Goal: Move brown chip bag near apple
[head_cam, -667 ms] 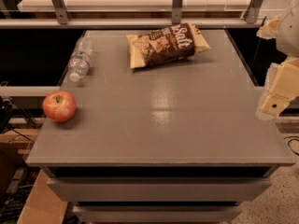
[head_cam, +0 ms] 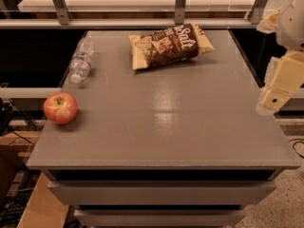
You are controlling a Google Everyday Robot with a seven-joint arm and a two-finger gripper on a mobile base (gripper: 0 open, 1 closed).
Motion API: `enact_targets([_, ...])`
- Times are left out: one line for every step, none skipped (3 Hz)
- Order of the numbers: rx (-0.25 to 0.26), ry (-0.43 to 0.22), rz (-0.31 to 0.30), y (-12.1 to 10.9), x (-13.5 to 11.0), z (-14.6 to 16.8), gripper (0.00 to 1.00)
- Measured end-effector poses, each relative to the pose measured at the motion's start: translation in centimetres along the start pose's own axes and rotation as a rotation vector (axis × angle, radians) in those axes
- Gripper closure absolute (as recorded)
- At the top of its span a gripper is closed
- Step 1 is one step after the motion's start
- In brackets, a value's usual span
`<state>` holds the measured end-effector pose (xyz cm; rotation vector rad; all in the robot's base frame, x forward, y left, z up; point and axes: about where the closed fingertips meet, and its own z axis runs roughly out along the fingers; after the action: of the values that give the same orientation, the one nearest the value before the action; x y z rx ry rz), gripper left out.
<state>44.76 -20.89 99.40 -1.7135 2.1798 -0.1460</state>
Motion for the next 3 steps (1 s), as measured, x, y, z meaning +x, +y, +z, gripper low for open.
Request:
enact_targets([0.014,0.015,-0.092,-2.7,-2.0,0.3,0.00])
enact_targets([0.028,0.046,-0.225,-6.0,-4.9,1.0,0.00])
enact_targets([0.042,0.081,-0.353,-9.7,-8.3,2.9,0.00])
